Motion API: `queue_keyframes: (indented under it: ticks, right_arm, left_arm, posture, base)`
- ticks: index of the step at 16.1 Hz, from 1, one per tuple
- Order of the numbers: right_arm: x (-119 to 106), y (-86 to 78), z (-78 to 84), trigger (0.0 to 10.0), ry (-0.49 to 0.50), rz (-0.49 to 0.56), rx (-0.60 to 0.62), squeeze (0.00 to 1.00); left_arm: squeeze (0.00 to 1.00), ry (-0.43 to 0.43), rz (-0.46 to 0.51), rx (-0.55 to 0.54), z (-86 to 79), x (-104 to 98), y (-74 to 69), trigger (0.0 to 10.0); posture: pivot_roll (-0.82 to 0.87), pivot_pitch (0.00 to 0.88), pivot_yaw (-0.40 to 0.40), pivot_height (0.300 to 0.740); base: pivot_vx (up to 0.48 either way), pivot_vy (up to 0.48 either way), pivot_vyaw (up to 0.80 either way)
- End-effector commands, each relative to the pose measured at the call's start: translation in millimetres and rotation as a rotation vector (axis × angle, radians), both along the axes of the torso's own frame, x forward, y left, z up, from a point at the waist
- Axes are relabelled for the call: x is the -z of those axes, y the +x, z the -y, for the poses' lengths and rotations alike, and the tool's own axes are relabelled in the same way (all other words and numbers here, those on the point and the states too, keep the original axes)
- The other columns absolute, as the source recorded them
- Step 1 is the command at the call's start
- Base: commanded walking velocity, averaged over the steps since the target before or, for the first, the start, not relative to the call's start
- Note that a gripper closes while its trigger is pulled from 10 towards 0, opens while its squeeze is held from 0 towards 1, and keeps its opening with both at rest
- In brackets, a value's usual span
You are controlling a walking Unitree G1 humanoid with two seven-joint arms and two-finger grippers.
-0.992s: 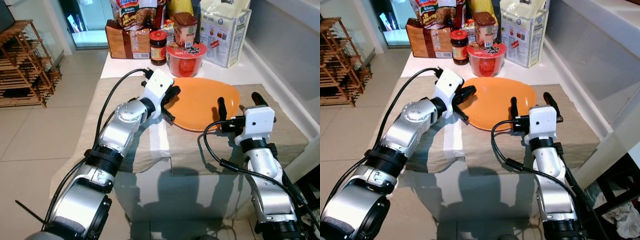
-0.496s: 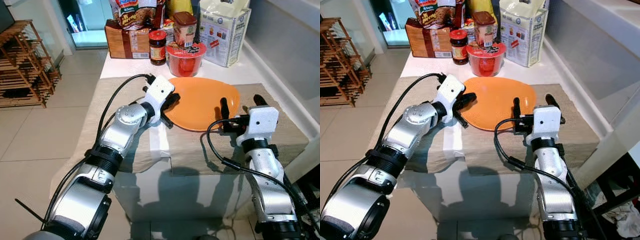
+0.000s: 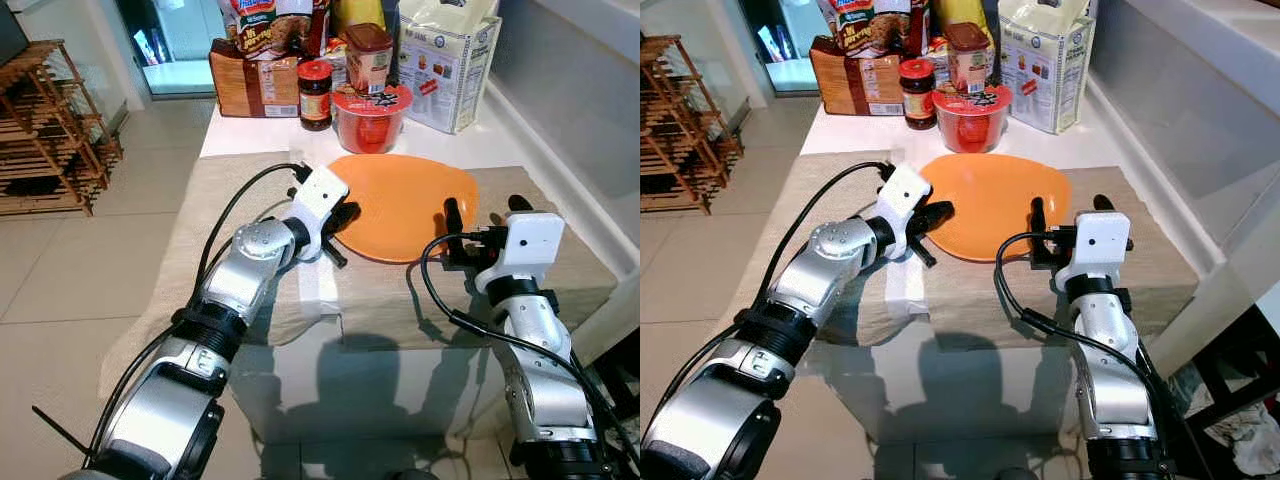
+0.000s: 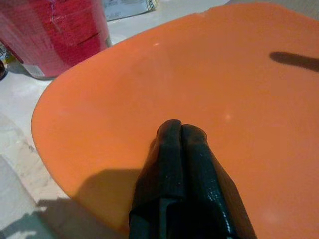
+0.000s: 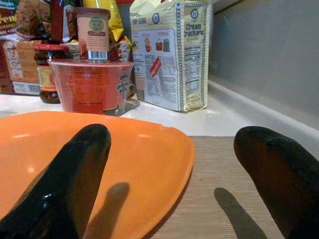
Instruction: Setting the table
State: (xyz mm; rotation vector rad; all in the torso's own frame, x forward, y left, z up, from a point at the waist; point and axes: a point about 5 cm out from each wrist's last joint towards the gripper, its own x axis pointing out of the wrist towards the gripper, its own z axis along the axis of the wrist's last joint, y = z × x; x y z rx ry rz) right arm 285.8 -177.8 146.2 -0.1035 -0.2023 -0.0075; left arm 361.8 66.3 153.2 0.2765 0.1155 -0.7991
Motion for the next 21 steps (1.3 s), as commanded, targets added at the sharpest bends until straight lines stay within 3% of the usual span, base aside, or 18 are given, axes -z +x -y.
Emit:
queue_keyframes:
  ticks: [1,6,12,16,21]
  right_arm:
    - [-6,2.1,0.9,10.0,0.013,0.01,-0.005,0.0]
    - [-6,3.4,-0.7,10.0,0.027,0.001,-0.025,0.0]
    - [-13,15.0,13.1,10.0,0.263,-0.053,-0.001,0.0]
    - [-16,20.6,17.5,10.0,0.292,-0.07,-0.009,0.0]
    - [-8,32.9,6.4,10.0,0.464,-0.164,-0.127,0.0]
  left_arm:
    - [0.0,0.009,-0.028,-0.004,-2.4,5,-0.9,10.0]
    - [0.0,0.018,-0.087,-0.011,-4.7,17,-4.8,10.0]
    - [0.0,0.031,-0.139,0.022,-9.0,33,-12.5,10.0]
    - [0.0,0.036,-0.154,0.09,-8.3,48,-27.1,10.0]
    - [0.0,0.0,-0.153,0.153,-3.4,50,-38.9,10.0]
  posture:
    - [-0.13,0.0,0.083,0.736]
    - [-0.13,0.0,0.082,0.736]
    - [-0.13,0.0,0.084,0.736]
    - [-0.13,0.0,0.079,0.736]
    - [-0.12,0.0,0.078,0.736]
  base:
    - [0.0,0.0,0.0]
    - [0.0,0.0,0.0]
    - [0.0,0.0,0.0]
    - [0.0,0.0,0.0]
    - [0.0,0.0,0.0]
